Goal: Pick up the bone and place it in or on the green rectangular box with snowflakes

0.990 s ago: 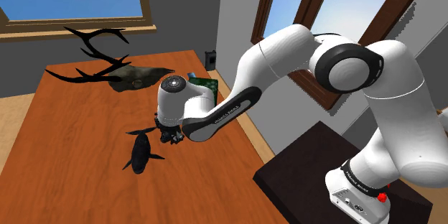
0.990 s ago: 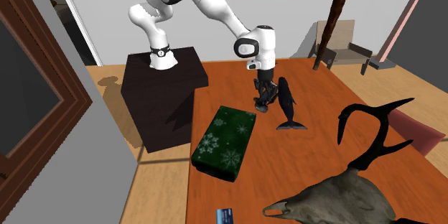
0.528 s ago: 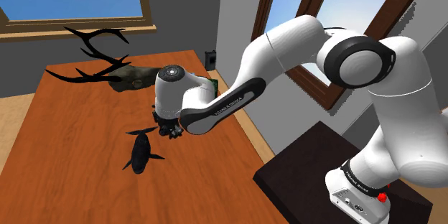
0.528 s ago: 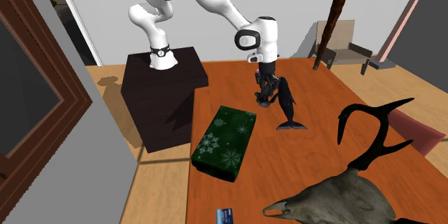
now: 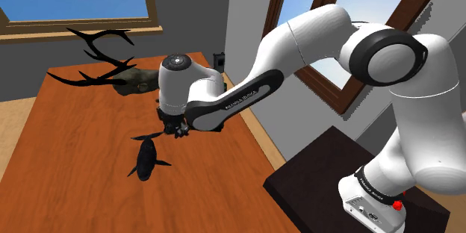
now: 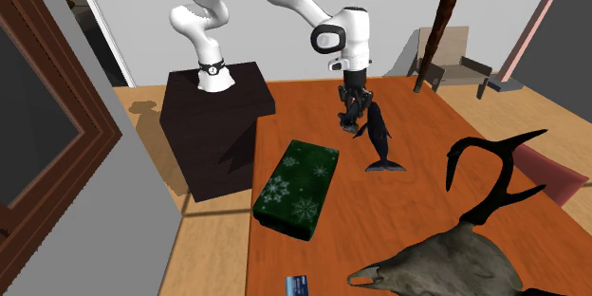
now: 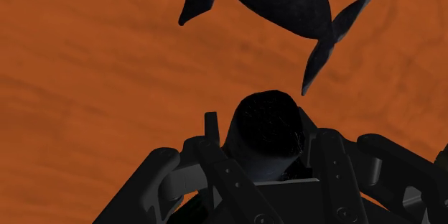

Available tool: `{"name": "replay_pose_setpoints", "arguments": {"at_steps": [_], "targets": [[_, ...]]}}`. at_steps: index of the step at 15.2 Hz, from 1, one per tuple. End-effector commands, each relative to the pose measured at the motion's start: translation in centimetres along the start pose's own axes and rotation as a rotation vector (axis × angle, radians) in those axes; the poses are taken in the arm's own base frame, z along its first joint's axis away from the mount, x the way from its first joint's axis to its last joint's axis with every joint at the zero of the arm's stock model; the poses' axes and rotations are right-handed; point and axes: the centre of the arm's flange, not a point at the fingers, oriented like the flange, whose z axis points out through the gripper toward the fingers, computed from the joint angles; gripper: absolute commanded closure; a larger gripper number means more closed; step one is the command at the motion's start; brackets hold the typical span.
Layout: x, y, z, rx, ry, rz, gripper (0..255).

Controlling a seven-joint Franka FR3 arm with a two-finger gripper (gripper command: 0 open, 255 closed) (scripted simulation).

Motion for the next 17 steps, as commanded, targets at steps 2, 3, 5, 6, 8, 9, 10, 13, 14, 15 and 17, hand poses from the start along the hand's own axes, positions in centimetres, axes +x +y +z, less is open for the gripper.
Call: {"name": "replay_pose_setpoints", "arguments": {"at_steps": [2, 3, 5, 6, 8, 9, 10, 13, 14, 15, 17], "targets": [[1.3, -0.4, -0.9, 0.0, 0.0, 0.0, 255], [2.6, -0.7, -0.8, 0.0, 0.0, 0.0, 255], [5.2, -1.3, -0.6, 0.0, 0.0, 0.0, 255], [6.4, -1.6, -0.5, 0.0, 0.0, 0.0, 255], [9.0, -2.2, -0.3, 0.0, 0.0, 0.0, 255], [10.3, -2.5, -0.2, 0.0, 0.0, 0.0, 255], [11.6, -2.7, -0.1, 0.0, 0.0, 0.0, 255], [15.4, -3.6, 0.1, 0.0, 0.0, 0.0, 255], [16.7, -3.9, 0.2, 0.0, 0.0, 0.0, 255], [18.0, -4.2, 0.3, 0.0, 0.0, 0.0, 255], [20.6, -4.8, 0.5, 0.0, 0.0, 0.0, 255]]}}
